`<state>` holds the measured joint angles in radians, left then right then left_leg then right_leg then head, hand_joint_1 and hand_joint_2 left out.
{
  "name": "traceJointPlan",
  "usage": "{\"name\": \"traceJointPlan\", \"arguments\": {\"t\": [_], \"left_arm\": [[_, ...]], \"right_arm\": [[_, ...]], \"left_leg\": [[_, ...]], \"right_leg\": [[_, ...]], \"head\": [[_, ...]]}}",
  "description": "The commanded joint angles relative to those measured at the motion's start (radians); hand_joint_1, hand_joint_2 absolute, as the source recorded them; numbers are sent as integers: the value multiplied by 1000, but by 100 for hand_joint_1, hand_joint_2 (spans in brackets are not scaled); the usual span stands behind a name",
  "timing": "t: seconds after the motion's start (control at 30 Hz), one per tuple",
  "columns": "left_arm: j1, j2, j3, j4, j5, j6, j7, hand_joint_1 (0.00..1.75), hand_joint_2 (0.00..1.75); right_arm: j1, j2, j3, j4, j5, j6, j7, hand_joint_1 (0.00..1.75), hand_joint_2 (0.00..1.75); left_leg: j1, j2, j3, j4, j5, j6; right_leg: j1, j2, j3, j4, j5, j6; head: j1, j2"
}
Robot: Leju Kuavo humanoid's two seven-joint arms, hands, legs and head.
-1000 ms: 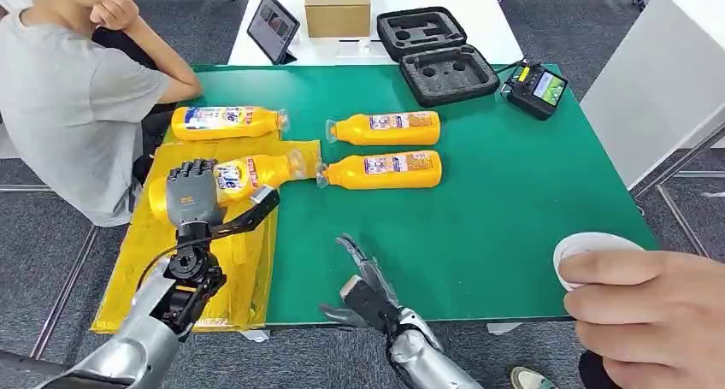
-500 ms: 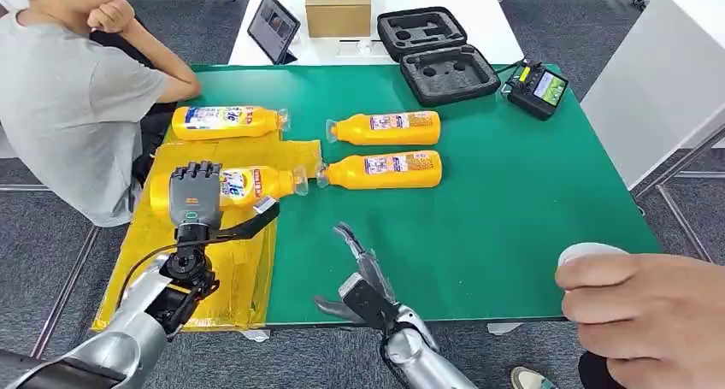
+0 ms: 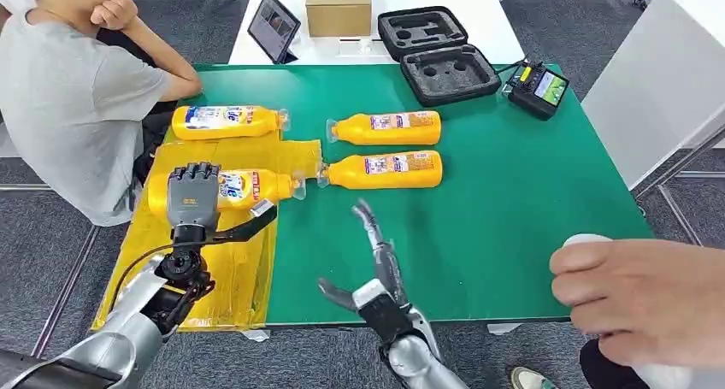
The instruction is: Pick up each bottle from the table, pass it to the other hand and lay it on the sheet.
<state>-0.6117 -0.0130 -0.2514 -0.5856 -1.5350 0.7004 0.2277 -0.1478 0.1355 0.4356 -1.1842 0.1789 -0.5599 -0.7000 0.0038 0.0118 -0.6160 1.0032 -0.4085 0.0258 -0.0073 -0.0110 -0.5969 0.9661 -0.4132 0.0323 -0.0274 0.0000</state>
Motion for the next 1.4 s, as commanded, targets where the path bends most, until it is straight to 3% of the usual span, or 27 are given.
{"name": "traceJointPlan", "arguments": {"t": [0.03, 0.2, 0.43, 0.53, 1.27, 1.3, 1.37, 1.4], "left_arm": [[-113, -20, 25, 263, 47, -161, -93, 175, 175], [-129, -5, 32, 291, 36, -220, -110, 175, 175], [-142, 20, 131, 285, 147, -272, -238, 175, 175], [-148, 13, 184, 283, 215, -298, -282, 175, 175], [-143, 7, 257, 298, 307, -317, -326, 175, 175], [-142, 6, 242, 307, 289, -320, -308, 147, 175], [-150, 7, 221, 316, 266, -336, -295, 161, 175], [-153, 8, 215, 317, 258, -335, -287, 159, 175]], "right_arm": [[44, -78, -27, -272, -104, 24, 2, 0, 175], [34, -64, -63, -233, -129, 57, 2, 0, 175], [84, -101, -75, -396, -104, 40, 2, 0, 175], [86, -93, -119, -380, -116, 57, 2, 0, 175], [34, -57, -146, -265, -136, 127, 2, 0, 175], [26, -53, -148, -249, -136, 124, 2, 0, 175], [28, -52, -154, -246, -141, 123, 2, 0, 175], [28, -51, -157, -246, -142, 121, 2, 0, 175]], "left_leg": [[0, -3, 2, 1, -1, -1], [0, 0, 0, 0, 0, -1], [0, 0, 3, 0, -1, -1], [0, -1, 3, 0, 0, -1], [0, 1, 3, -1, 1, 0], [0, 1, 5, 0, 0, -1], [0, 1, 3, -1, 1, 0], [0, 0, 5, -1, 0, -1]], "right_leg": [[0, -1, 3, 1, -2, 0], [0, 1, 0, 0, 1, -1], [0, 1, 2, 1, 1, -3], [0, 0, 3, 0, 1, -3], [0, 2, 3, -1, 2, -3], [0, 2, 4, 0, 1, -3], [0, 1, 3, -1, 2, -3], [0, 2, 4, -1, 1, -3]], "head": [[0, 0], [0, 0], [0, 0], [0, 0], [0, 0], [0, 0], [0, 0], [0, 0]]}}
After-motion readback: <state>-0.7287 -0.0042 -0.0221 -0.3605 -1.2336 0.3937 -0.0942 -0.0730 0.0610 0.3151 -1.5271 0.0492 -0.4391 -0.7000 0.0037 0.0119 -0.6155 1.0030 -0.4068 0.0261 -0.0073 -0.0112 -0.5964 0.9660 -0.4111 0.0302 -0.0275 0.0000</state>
